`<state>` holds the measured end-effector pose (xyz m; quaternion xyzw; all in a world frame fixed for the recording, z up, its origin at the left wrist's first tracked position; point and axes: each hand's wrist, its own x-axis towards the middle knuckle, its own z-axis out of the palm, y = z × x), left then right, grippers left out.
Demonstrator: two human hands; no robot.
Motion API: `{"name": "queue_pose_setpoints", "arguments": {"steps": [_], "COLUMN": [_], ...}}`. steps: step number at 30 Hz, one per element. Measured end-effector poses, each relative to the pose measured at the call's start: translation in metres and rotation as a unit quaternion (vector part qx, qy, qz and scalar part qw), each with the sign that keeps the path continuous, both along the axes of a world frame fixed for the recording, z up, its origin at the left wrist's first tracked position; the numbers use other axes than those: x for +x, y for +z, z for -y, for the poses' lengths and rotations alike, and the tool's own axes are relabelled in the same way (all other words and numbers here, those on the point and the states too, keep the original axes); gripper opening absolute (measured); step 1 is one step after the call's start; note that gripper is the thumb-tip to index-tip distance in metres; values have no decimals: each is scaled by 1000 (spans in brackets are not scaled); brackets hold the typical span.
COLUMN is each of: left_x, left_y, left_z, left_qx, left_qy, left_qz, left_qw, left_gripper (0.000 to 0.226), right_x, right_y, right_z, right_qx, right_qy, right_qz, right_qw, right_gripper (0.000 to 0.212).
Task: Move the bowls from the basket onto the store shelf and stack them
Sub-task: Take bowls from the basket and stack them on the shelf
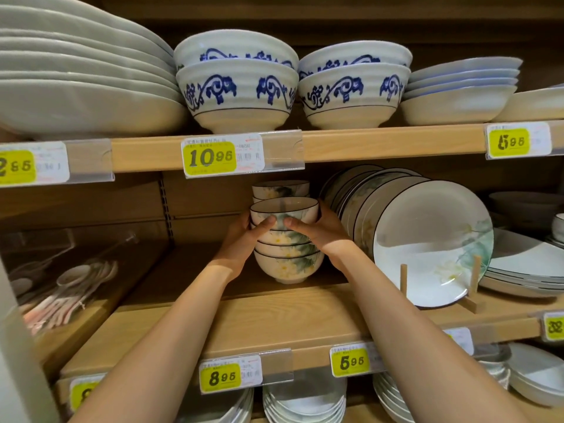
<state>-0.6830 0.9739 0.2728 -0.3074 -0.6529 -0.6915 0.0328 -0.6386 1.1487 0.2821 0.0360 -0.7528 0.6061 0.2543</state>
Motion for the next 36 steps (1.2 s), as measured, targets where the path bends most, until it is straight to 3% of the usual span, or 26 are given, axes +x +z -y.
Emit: {"name": "queue_pose_setpoints", "arguments": {"steps": [6,11,14,19,23,36], "left_x": [3,-3,-5,-3,-4,-1], "left_y": [-3,-8,-8,-8,-9,-4], "left_z": [-2,-4,-4,-6,-8,-6], "left_qx": [-16,-46,-53,-48,-38,-45], "left_qy": [9,40,46,47,49,33], "left_qz": [-13,-12,-9,-9,-4,-3], "left_qw": [1000,998,998,998,998,998], "left_gripper": [59,25,25,28,34,39], "right_x": [-3,-6,-7,-10,-11,-11], "right_y": [-3,-8,-9,-7,-7,-7], "right_z": [0,0,-2,-1,-1,-3], "right_qx": [19,22,28,39,51,34], "right_qy": [7,5,1,-21,-28,-28], "right_qz": [4,-2,-1,-5,5,17], "right_qw": [1000,1000,1000,999,998,999], "right_gripper": [71,73,68,94,87,94]}}
